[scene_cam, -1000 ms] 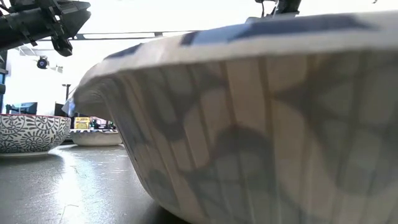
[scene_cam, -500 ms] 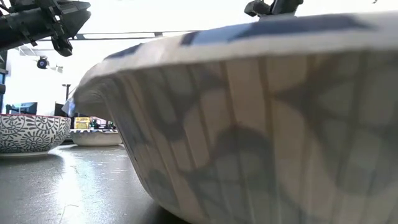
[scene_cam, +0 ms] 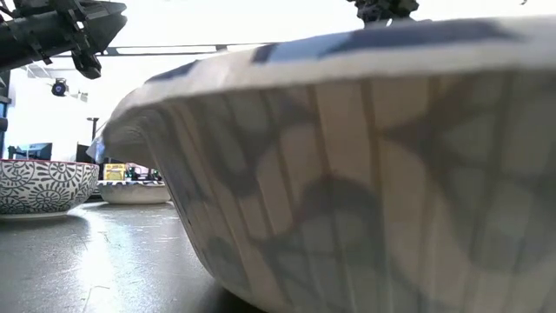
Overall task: Place and stack bowls onto a shelf
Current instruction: Stack the light blue bowl on top of the yellow stacked bowls on the shelf
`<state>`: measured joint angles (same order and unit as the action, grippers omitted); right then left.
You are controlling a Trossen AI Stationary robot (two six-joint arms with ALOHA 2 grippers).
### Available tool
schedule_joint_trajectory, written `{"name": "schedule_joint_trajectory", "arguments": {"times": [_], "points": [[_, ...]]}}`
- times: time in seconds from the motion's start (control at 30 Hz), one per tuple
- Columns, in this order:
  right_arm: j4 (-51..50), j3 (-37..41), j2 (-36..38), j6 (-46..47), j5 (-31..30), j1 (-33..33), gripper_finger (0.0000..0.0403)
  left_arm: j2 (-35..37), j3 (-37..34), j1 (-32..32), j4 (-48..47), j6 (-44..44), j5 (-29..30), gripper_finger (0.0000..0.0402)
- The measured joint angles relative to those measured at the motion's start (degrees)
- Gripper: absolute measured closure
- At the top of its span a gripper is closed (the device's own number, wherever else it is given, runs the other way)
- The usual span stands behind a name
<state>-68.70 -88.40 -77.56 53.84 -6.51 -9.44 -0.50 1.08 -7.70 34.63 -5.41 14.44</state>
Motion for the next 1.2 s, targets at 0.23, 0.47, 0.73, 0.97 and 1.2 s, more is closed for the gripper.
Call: {"name": "schedule_joint_trajectory", "arguments": {"times": [0.23, 0.47, 0.73, 0.97, 1.2], "points": [[0.38, 0.76, -3.45, 3.23, -0.97, 6.13, 0.0305, -0.01, 0.00, 0.00, 0.00, 0.00, 0.00, 0.0319], [2.32, 0.78, -9.98, 3.34, -0.67, 10.33, 0.0312, -0.01, 0.01, -0.02, 0.02, -0.01, 0.00, 0.0319], [3.01, 0.80, -17.55, 4.54, 2.26, 12.54, 0.0321, 0.01, 0.02, 0.00, 0.02, -0.02, 0.00, 0.0319], [6.88, 0.80, -21.16, 4.59, 3.75, 14.62, 0.0321, 0.00, 0.01, -0.02, 0.01, -0.02, 0.00, 0.0319], [12.52, 1.13, -22.82, 5.15, 3.32, 16.66, 0.0321, -0.01, 0.02, -0.01, -0.02, 0.00, 0.00, 0.0319]]}}
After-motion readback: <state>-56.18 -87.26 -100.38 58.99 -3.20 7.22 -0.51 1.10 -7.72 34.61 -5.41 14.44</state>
